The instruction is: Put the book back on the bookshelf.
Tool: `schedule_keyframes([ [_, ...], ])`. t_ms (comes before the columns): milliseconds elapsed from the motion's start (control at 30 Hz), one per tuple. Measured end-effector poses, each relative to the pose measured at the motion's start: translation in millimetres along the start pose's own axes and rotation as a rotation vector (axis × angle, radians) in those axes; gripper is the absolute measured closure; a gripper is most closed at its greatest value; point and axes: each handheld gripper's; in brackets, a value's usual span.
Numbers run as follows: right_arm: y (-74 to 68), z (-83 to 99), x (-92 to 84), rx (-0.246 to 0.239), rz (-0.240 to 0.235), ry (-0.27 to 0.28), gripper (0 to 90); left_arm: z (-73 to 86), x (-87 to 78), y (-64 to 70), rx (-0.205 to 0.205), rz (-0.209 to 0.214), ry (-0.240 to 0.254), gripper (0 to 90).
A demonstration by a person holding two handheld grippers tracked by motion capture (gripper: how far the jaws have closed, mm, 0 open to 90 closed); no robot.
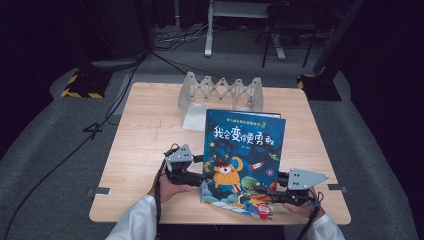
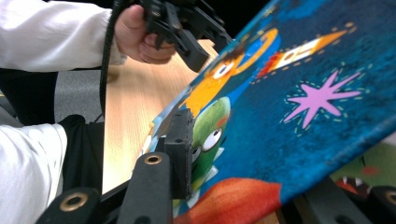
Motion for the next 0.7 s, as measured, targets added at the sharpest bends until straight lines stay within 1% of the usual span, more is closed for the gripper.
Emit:
schedule_keyframes([
  [33,0.3,0.1,-0.2,0.003,0.001,0.0,67.4,0.0,0.7,-2.3,-0.008,0.004,0.002,35.4],
  [100,2.4,1.7,-1.3,0.01,0.002,-0.004,67.3,0.8,-0.1,-4.1,-0.025,0.015,0.026,40.2],
  [167,3.4,3.8,-2.5,0.013,0.008,-0.01,67.4,1.5,-5.8,-4.1,-0.031,0.05,0.065,43.1],
  [233,4.2,5.6,-3.7,0.01,0.024,-0.021,68.0,0.9,-11.9,-2.7,-0.021,0.072,0.1,46.6],
  [267,4.2,6.0,-4.2,0.011,0.021,-0.019,69.1,-0.4,-14.7,-1.3,-0.004,0.065,0.106,47.8],
  [333,3.2,5.2,-3.9,-0.005,0.023,-0.022,70.4,-3.3,-18.4,3.0,0.016,0.051,0.113,48.3],
  [400,1.5,3.7,-3.4,-0.019,0.033,-0.029,71.6,-5.3,-21.5,5.4,0.031,0.049,0.13,48.3],
  [467,1.4,3.5,-3.0,-0.023,0.042,-0.034,72.8,-6.8,-24.7,6.7,0.045,0.061,0.143,49.8],
  [533,3.0,5.0,-3.2,-0.019,0.05,-0.036,73.8,-8.2,-26.9,8.4,0.067,0.07,0.15,51.9],
  [633,5.9,8.1,-3.9,0.002,0.062,-0.04,74.2,-10.7,-26.9,13.4,0.105,0.052,0.139,53.3],
  [700,7.1,9.0,-4.3,0.005,0.063,-0.043,74.1,-11.1,-26.4,14.7,0.113,0.052,0.137,53.3],
])
Point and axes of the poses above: each handheld gripper's, and its own axes: x roughly forward along the jaws, z roughly out of its underside, y roughly to its right
